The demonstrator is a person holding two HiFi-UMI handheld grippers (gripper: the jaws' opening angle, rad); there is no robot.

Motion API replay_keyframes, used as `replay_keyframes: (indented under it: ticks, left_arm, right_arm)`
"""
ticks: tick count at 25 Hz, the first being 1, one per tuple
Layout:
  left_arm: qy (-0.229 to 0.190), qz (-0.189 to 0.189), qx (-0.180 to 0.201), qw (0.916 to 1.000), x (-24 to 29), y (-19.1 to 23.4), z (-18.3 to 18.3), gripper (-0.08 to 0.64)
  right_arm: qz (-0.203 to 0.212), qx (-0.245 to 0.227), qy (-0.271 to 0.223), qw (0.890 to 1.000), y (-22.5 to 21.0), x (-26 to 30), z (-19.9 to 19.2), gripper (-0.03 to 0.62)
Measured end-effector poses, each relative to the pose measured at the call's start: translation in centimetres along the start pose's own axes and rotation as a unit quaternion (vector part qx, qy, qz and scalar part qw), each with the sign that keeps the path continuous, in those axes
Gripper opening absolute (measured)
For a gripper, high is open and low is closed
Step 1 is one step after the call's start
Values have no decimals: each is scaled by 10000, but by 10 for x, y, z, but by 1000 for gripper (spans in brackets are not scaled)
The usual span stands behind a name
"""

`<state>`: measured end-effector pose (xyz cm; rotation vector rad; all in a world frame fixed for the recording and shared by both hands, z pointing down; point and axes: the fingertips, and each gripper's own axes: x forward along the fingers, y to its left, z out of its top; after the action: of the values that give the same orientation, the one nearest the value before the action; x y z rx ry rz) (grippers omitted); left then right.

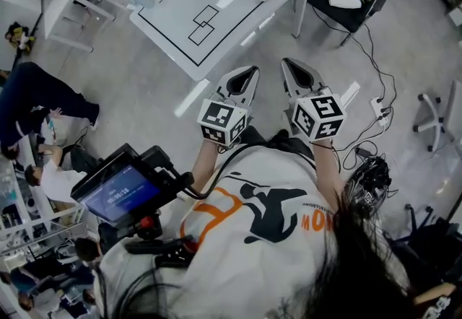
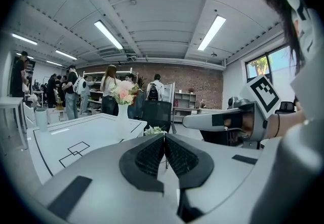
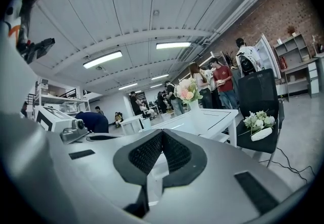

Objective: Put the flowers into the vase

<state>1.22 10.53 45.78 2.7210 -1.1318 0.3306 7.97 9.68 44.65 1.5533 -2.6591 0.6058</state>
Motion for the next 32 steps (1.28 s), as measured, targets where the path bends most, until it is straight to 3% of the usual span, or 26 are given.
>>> replay_keyframes:
  ticks: [9, 19, 32]
  left_arm:
    - [100, -280, 46, 9995, -10, -13, -13, 12]
    - [119, -509, -26, 9986, -45, -18, -18, 12]
    - [127, -471, -29, 9988, -64, -15, -23, 12]
  right_arm:
    - [-197, 83, -43, 9998, 9, -9, -11, 14]
    - [-408, 83, 29, 9991, 48, -25, -20, 14]
    - [-419, 39, 21, 9991, 65, -29, -24, 14]
